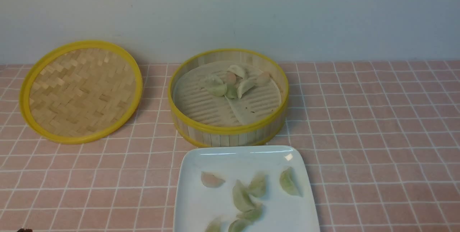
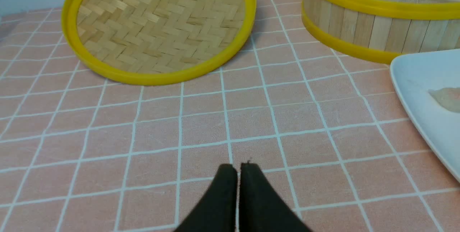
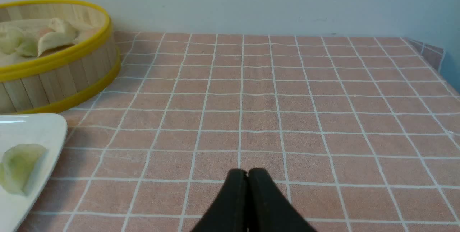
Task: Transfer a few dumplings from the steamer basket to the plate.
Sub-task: Use the left arm to grab a dumpling from the steamer
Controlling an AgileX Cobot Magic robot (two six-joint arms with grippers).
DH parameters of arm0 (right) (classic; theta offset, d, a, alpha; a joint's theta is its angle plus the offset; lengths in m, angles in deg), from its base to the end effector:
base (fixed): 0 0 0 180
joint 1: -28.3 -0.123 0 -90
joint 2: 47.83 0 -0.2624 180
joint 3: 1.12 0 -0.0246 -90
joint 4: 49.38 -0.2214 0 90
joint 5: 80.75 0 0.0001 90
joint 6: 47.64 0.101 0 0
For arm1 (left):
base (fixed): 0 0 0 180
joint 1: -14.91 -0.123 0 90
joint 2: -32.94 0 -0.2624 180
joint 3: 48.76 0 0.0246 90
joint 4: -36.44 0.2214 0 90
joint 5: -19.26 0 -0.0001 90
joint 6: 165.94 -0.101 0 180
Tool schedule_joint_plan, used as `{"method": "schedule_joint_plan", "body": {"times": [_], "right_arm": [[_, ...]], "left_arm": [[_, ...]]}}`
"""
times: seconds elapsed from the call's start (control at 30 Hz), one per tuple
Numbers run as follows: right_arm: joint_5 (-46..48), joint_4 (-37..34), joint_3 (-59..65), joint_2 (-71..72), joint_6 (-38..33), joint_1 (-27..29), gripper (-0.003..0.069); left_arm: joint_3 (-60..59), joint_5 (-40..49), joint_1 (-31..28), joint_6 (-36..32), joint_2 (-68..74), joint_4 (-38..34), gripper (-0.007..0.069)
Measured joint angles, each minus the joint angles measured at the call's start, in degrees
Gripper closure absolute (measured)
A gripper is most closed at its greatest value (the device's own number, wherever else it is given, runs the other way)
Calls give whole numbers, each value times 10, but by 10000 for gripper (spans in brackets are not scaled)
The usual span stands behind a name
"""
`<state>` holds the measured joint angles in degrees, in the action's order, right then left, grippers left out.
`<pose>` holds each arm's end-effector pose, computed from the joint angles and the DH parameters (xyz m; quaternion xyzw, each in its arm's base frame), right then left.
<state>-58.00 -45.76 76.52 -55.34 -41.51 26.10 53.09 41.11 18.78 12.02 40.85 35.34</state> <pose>0.0545 -0.0004 0.1695 0.0114 0.8082 0.0158 0.5886 0.0552 -0.0045 0.1677 0.0366 0.8077 -0.0175 0.5882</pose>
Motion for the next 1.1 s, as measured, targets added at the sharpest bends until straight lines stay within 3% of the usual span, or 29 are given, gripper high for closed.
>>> {"method": "schedule_joint_plan", "body": {"times": [0.83,0.9,1.1], "right_arm": [[0,0,0,0,0,0,673],[0,-1,0,0,0,0,673],[0,-1,0,0,0,0,673]], "left_arm": [[0,-3,0,1,0,-2,631],[-1,-26,0,14,0,-28,631],[-1,-195,0,90,0,-192,631]]}}
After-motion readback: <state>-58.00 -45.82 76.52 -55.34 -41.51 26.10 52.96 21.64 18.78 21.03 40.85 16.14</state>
